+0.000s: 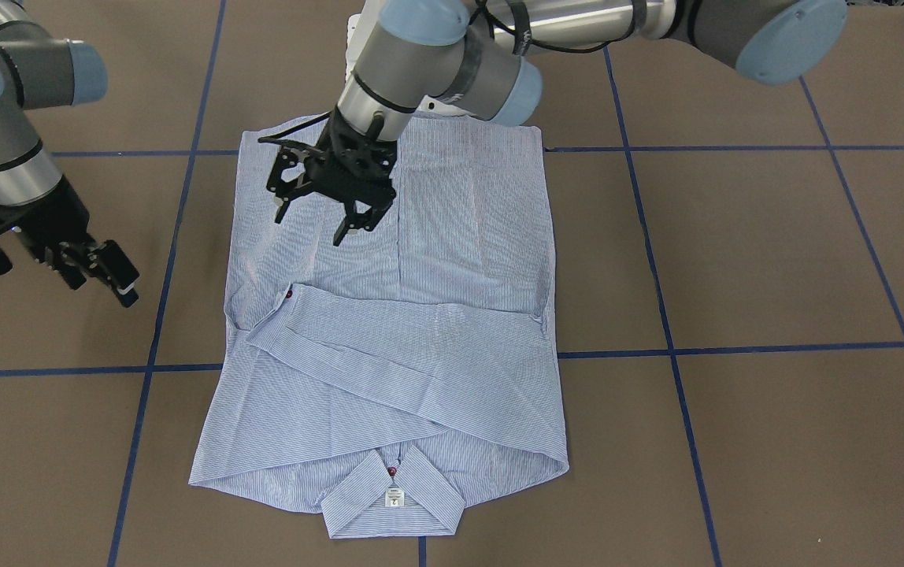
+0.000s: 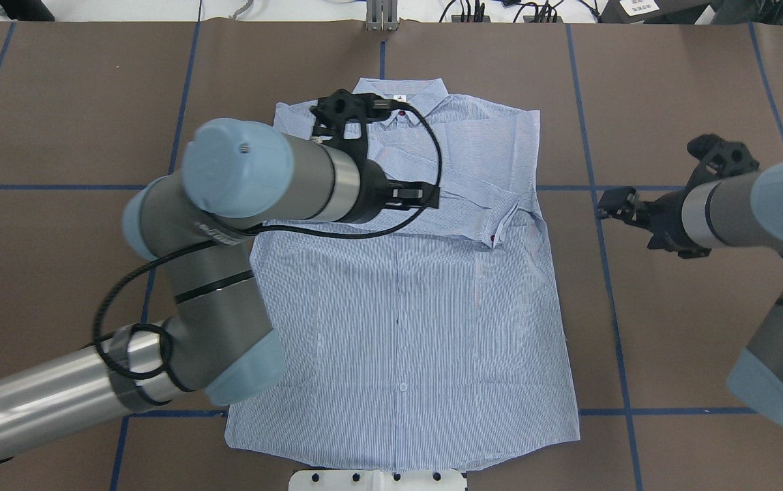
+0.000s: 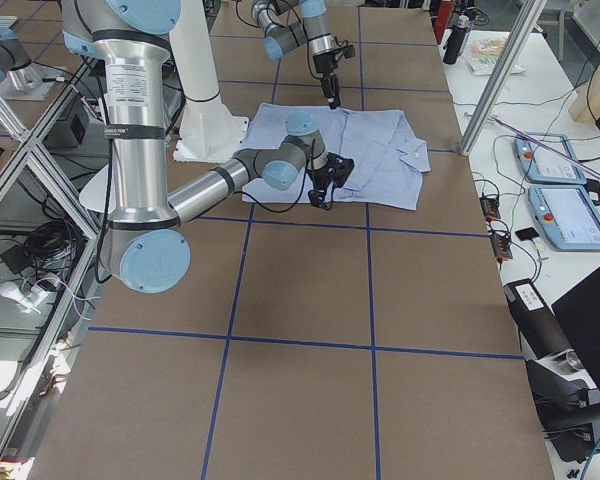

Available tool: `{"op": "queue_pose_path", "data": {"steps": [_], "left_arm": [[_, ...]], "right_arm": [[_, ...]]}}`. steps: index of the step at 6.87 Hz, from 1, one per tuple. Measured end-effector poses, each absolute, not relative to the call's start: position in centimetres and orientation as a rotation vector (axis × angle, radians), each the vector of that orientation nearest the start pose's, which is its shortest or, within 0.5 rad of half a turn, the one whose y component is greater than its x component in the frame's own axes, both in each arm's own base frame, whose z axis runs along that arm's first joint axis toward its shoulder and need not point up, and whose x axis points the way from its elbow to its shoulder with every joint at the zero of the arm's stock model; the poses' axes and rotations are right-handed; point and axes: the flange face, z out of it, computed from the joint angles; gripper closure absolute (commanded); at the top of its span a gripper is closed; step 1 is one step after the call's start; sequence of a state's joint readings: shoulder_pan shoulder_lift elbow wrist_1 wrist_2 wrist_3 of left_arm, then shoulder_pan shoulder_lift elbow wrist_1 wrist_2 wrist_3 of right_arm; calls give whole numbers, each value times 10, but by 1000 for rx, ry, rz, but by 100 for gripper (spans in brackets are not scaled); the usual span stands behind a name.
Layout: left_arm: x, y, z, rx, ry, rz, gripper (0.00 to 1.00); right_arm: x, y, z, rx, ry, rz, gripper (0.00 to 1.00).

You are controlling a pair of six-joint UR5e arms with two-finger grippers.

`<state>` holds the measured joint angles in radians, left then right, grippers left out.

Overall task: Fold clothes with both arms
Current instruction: 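Release the sleeve and raise left gripper while right gripper moves toward hem, then move the left gripper to the hem corner nearest the robot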

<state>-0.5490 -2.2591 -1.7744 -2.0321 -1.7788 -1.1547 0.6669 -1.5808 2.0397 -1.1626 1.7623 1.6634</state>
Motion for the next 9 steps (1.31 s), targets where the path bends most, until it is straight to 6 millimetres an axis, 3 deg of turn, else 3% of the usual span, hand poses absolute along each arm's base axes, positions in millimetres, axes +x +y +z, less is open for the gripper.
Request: {"op": "queue_pose_path", "data": {"steps": [1, 2, 4, 6, 9], "left_arm": [[438, -419, 125, 471, 1257, 63, 25], [411, -416, 128, 448, 1245, 79, 25], [393, -415, 130, 420, 1216, 73, 24], [387, -419, 137, 407, 1199, 53, 23], [383, -425, 149, 397, 1178, 27, 22]], "right_arm": [[-335, -341, 399, 64, -888, 674, 6], [-357, -295, 401, 71, -882, 727, 8], [-394, -225, 407, 82, -888, 790, 8], [-415, -182, 408, 64, -904, 794, 10], [-428, -149, 411, 14, -892, 788, 11]]}}
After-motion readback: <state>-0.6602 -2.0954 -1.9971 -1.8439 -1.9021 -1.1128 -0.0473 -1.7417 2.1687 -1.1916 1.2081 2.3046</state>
